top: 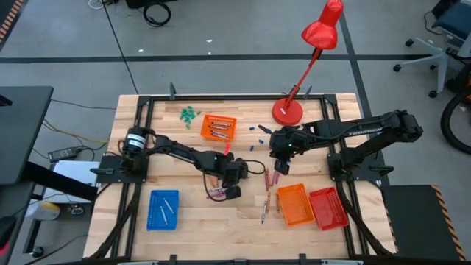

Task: Sort crayons
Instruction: Put the black crayon into the top orange bin

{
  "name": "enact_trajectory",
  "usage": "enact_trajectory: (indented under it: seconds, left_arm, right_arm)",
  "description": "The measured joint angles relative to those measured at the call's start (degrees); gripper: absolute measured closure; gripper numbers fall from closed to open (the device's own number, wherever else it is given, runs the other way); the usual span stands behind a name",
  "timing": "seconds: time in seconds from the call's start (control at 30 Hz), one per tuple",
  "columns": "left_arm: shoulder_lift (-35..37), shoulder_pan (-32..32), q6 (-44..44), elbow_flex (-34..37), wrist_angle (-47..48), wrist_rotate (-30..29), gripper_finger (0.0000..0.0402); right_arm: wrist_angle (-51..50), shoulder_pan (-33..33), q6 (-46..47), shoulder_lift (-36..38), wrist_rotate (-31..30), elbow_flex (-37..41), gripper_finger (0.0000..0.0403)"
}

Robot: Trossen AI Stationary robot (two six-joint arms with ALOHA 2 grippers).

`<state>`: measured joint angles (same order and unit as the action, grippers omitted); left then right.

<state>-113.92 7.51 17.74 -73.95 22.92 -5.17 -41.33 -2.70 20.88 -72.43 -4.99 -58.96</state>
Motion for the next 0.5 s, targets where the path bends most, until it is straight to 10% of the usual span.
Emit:
enact_trajectory:
  seconds: [0.5]
  left_arm:
    - [9.1, -8.5, 3.1, 1.4, -0.1, -6.4, 0.0383]
  right_arm:
    - [0.1, 0.0, -1.5, 0.6, -2.5, 0.0, 0.0355]
